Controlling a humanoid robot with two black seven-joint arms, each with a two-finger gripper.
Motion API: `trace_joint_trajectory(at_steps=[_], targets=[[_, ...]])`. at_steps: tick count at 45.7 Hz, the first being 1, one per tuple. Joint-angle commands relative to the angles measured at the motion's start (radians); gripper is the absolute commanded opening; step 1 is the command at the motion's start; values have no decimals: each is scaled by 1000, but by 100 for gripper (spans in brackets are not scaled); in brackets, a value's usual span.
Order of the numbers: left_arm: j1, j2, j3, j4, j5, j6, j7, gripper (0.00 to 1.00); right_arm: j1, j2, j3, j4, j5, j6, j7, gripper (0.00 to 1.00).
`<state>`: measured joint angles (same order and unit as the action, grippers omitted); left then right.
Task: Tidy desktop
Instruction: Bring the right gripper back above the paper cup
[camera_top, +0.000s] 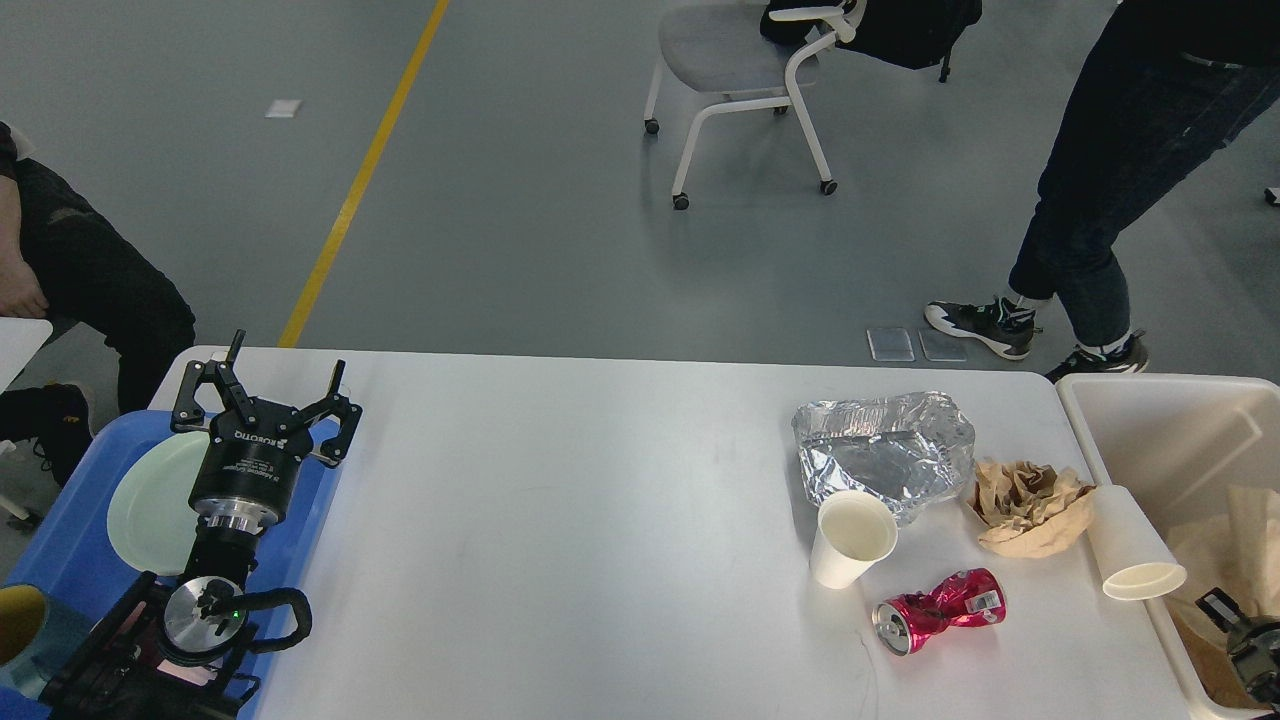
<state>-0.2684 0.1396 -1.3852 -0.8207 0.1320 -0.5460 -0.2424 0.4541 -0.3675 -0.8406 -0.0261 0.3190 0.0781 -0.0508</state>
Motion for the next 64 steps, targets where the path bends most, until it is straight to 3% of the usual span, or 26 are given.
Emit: trace_joint_trajectory(at_steps=[1,4,5,8,9,13,30,36,43,48,56,64], targets=[[0,0,0,0,0,0,0,96,-5,10,0,0,0,0,0,0],[0,0,0,0,0,0,0,96,-3,10,0,0,0,0,0,0],[0,0,0,0,0,0,0,96,-3,7,-2,-1,0,-6,2,14],[0,0,0,0,0,0,0,96,1,2,-3,-5,0,-64,3,86],[0,0,0,0,0,0,0,96,1,2,-3,-5,0,-90,3,100],[0,0,0,0,0,0,0,96,-3,10,-3,3,0,-155,5,100],[0,0,0,0,0,0,0,96,38,-8,-3,54,-3,-144,14,100],[-2,0,0,0,0,0,0,96,133,-126,-5,146,-17,-103,12,100],[0,0,0,0,0,0,0,96,345,-272,-20,313,-58,9,6,100],[-2,0,0,0,0,0,0,96,512,-326,-37,422,-226,123,2,100],[0,0,0,0,0,0,0,96,843,-343,-98,627,-491,304,-1,100],[0,0,0,0,0,0,0,96,1167,-288,-239,820,-511,558,-3,100]])
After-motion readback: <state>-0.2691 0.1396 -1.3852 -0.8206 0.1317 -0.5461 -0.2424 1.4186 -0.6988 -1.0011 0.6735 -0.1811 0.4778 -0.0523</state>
